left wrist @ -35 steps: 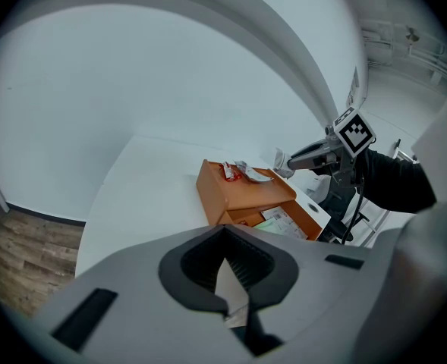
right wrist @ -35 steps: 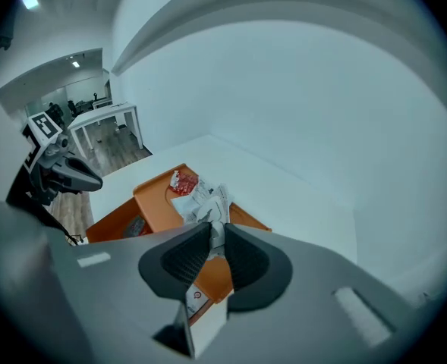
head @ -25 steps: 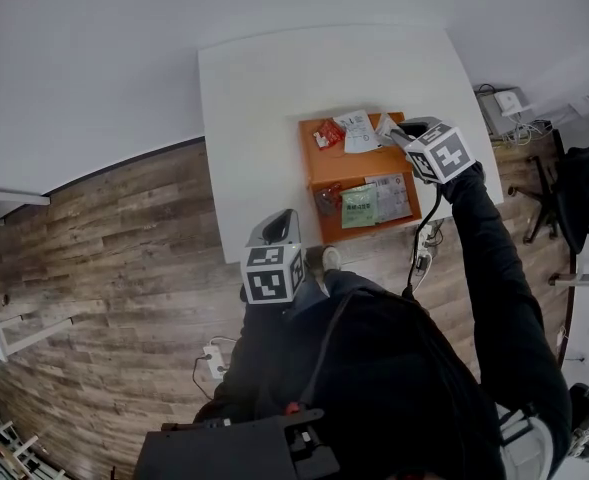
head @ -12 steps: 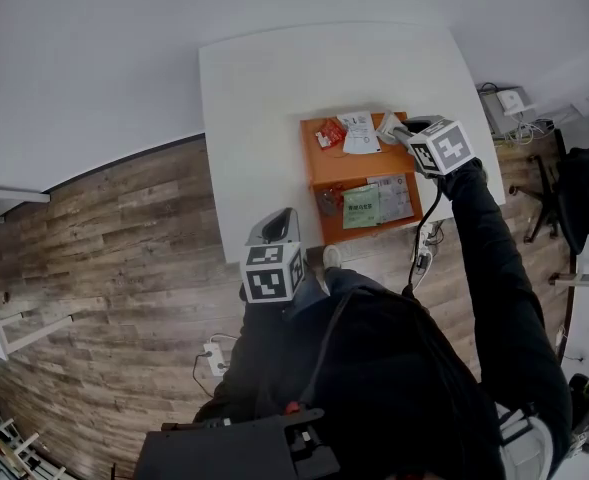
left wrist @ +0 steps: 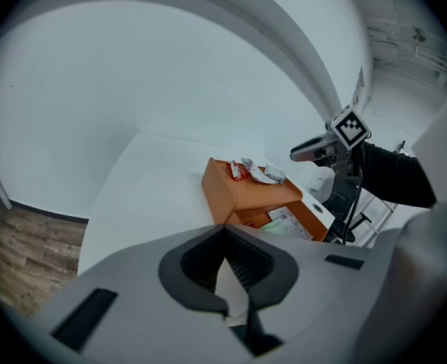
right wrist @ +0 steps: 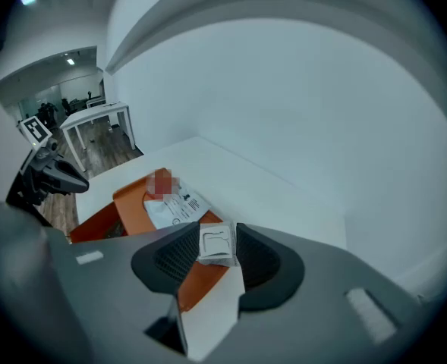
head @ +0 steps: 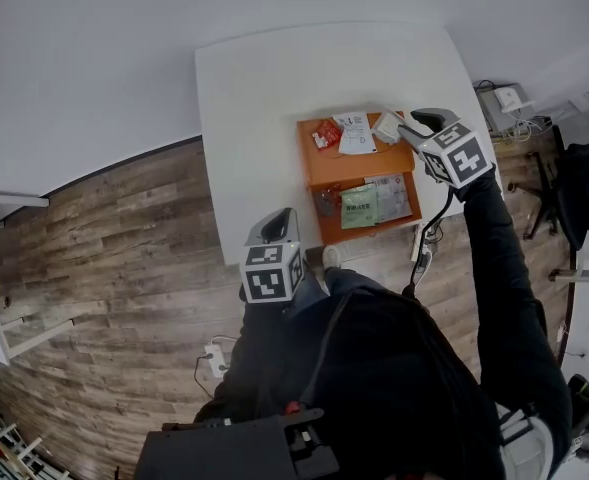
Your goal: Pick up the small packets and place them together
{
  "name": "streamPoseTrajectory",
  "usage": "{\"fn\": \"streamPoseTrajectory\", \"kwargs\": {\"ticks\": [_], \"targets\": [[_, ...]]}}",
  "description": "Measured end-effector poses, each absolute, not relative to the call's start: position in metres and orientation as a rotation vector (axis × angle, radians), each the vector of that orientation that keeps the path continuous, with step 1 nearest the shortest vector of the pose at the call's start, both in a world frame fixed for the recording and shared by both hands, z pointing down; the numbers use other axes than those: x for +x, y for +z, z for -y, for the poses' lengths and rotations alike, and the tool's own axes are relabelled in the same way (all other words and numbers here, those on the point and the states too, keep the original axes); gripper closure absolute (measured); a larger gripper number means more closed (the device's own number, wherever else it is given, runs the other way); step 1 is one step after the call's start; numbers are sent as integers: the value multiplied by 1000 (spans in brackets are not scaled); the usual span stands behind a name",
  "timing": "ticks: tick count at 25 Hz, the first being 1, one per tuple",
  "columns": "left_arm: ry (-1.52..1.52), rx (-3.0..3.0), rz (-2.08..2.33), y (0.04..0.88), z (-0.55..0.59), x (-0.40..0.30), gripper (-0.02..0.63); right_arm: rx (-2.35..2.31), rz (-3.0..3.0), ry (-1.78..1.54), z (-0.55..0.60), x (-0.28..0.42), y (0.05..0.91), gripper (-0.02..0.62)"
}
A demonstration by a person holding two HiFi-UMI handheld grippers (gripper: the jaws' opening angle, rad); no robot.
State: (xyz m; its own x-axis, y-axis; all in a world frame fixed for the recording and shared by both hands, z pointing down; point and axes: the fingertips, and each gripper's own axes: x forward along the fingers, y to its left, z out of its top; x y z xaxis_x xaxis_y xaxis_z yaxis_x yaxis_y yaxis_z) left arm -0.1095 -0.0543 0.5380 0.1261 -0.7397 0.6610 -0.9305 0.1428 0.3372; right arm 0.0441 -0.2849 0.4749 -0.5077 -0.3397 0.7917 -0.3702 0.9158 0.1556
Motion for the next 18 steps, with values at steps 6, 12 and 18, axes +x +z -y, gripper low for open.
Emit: {"fn": "streamPoseTrajectory", "kwargs": {"ticks": [6, 12, 18], "targets": [[310, 1644, 1651, 535, 55, -107, 609, 439, 2252, -47, 238, 31, 438, 446], [305, 1650, 1654, 536, 56, -104, 609, 249, 2243, 0, 167, 23, 467, 446], [301, 1658, 1655, 533, 54, -102, 609, 18, 2118, 38, 112, 14, 531, 433]]}}
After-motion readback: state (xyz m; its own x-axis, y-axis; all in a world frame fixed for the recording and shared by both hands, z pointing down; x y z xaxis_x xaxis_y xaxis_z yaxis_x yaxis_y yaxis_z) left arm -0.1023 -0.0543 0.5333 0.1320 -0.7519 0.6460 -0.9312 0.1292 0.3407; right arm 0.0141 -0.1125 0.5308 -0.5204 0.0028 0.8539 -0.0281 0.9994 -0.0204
